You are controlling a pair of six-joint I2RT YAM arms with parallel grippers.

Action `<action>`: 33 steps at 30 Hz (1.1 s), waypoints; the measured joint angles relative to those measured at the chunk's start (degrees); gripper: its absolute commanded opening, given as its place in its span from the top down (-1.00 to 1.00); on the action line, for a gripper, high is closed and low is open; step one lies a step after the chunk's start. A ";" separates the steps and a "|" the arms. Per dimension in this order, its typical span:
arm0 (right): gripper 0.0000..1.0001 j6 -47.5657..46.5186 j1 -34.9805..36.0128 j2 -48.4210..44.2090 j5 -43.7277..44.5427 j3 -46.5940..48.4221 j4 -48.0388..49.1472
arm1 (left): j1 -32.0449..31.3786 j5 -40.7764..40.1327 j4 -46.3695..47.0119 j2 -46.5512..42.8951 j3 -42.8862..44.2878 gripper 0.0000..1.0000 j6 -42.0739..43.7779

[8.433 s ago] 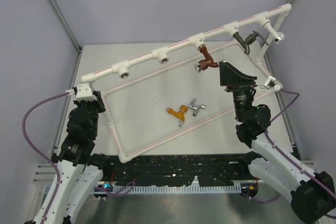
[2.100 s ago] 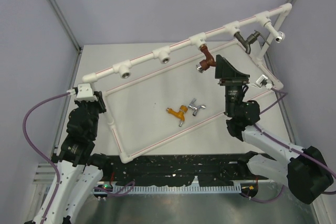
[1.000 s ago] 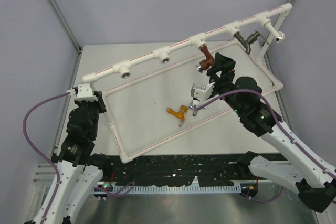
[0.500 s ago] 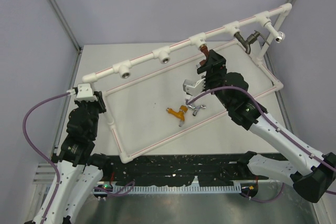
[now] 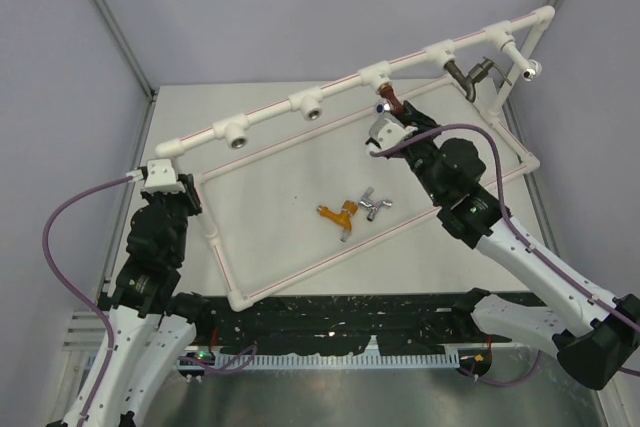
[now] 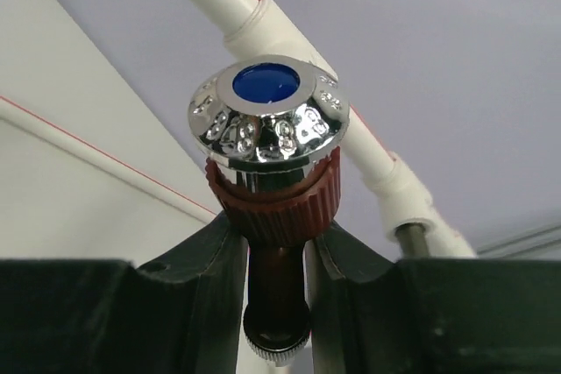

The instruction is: Install the water faucets

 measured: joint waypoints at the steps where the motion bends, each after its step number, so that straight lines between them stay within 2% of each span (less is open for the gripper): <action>1: 0.89 5.49 -0.37 -0.07 -0.37 -0.66 1.73 | 0.00 -0.07 0.00 0.00 0.02 1.00 -0.04; 5: 0.90 33.48 -2.80 -0.39 -1.70 -5.42 12.94 | 0.00 -0.09 0.02 0.02 0.00 1.00 -0.04; 7: 0.90 51.04 -3.74 -0.20 -0.98 -9.46 21.81 | 0.00 -0.07 0.02 0.02 0.00 1.00 -0.04; 12: 0.82 85.92 -4.07 3.67 5.18 -15.85 40.81 | 0.00 0.09 0.04 0.02 0.00 1.00 -0.02; 14: 0.65 97.55 -3.96 5.53 7.74 -17.27 46.18 | 0.00 0.17 0.07 0.02 0.00 1.00 -0.02; 15: 0.39 101.83 -3.85 6.29 8.66 -17.70 48.11 | 0.00 0.22 0.07 0.02 0.00 1.00 0.00; 16: 0.24 105.50 -3.76 6.99 9.60 -18.05 49.70 | 0.00 0.24 0.07 0.02 0.00 1.00 0.00; 17: -0.04 108.24 -3.72 7.50 10.27 -18.43 51.01 | 0.00 0.26 0.07 0.02 0.00 1.00 0.00; 20: -0.54 112.28 -3.69 7.61 10.10 -18.99 53.77 | 0.00 0.39 0.00 0.00 0.00 1.00 0.02; 21: -0.90 112.52 -3.74 7.45 9.81 -19.17 54.95 | -0.04 0.48 -0.02 -0.02 0.00 1.00 0.02; 28: -0.91 106.95 -5.16 2.03 6.54 -25.55 61.53 | -0.09 0.48 0.02 0.15 0.02 1.00 0.04; 33: -0.91 98.27 -5.66 -7.52 4.76 -33.31 60.22 | -0.11 0.48 0.02 0.31 0.09 1.00 0.02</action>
